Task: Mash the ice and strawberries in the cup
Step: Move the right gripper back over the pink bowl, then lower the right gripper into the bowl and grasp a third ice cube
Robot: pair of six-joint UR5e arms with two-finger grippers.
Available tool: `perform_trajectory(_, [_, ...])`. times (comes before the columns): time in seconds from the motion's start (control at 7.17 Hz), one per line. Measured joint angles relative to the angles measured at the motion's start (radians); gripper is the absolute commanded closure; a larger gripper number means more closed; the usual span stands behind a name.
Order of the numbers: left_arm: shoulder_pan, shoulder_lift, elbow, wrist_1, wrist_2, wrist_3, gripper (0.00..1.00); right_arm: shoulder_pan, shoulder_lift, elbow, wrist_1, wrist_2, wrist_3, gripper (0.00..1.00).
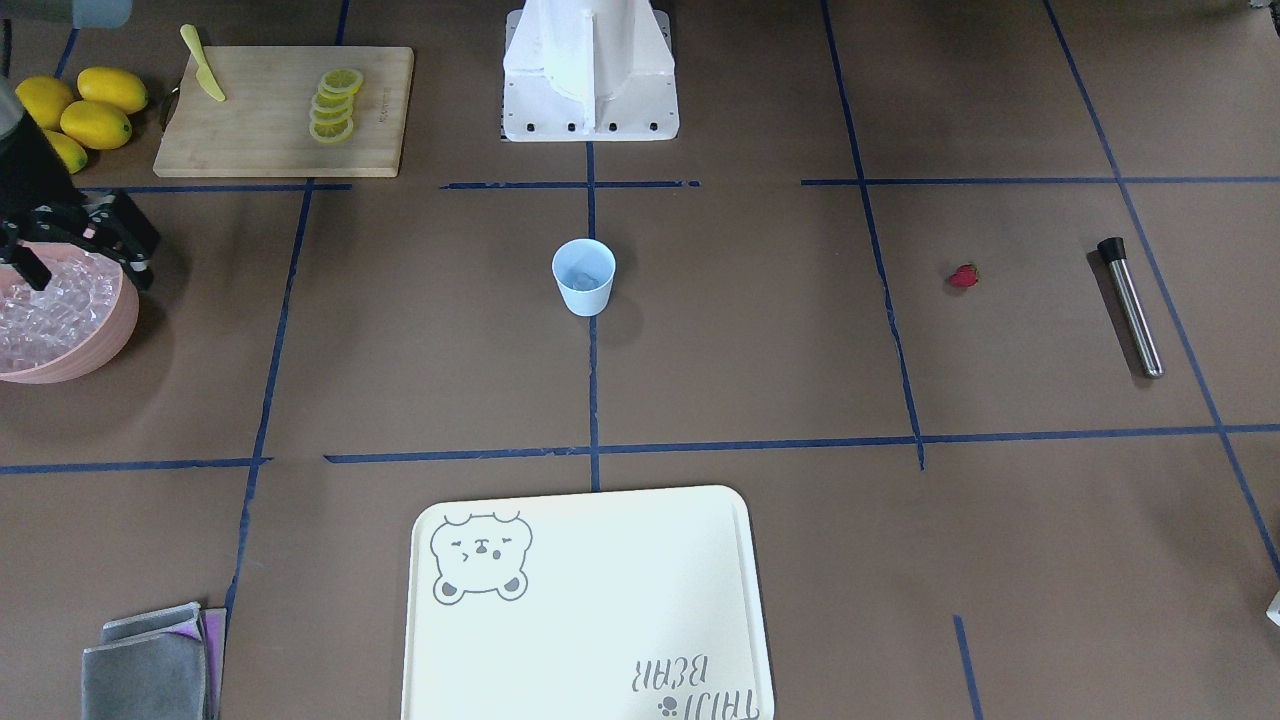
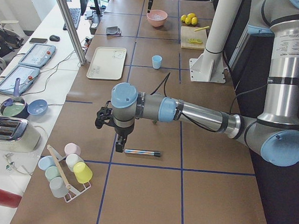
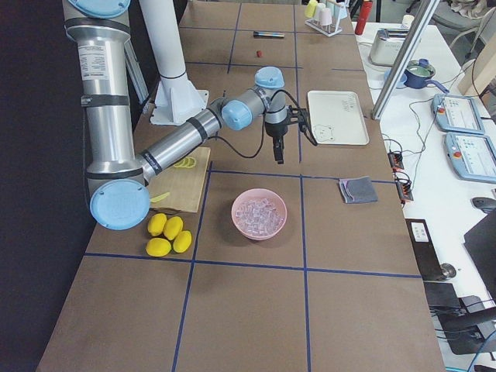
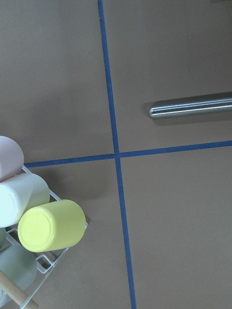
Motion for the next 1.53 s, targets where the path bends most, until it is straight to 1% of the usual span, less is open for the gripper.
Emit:
perform_trajectory(0.14, [0.000, 0.000, -0.006, 0.001, 0.000, 0.000, 0.00, 0.049, -0.044, -0.023, 0.008, 0.051, -0.092, 0.01])
perform_trajectory(0.28, [0.000, 0.002, -0.014, 0.002, 0.001, 0.000, 0.00, 0.072, -0.088, -0.039, 0.029, 0.074, -0.144, 0.01])
perform_trajectory(0.42, [-0.001, 0.005, -0.021, 0.002, 0.001, 0.000, 0.00, 0.081, -0.143, -0.073, 0.119, 0.083, -0.164, 0.02])
perform_trajectory(0.56, [-0.001, 0.008, -0.027, 0.003, 0.001, 0.000, 0.00, 0.084, -0.192, -0.124, 0.259, 0.088, -0.157, 0.03])
perform_trajectory(0.7, [-0.001, 0.011, -0.029, 0.003, 0.002, 0.000, 0.00, 0.085, -0.218, -0.161, 0.351, 0.092, -0.140, 0.03])
perform_trajectory(0.84, [-0.001, 0.013, -0.030, 0.003, 0.002, 0.000, 0.00, 0.084, -0.231, -0.187, 0.392, 0.094, -0.128, 0.05])
perform_trajectory(1.25, [-0.002, 0.017, -0.030, 0.003, 0.002, 0.000, 0.00, 0.042, -0.235, -0.244, 0.414, 0.095, -0.124, 0.07])
perform_trajectory(1.53, [-0.002, 0.018, -0.030, 0.003, 0.002, 0.000, 0.00, 0.006, -0.229, -0.250, 0.416, 0.096, -0.123, 0.11])
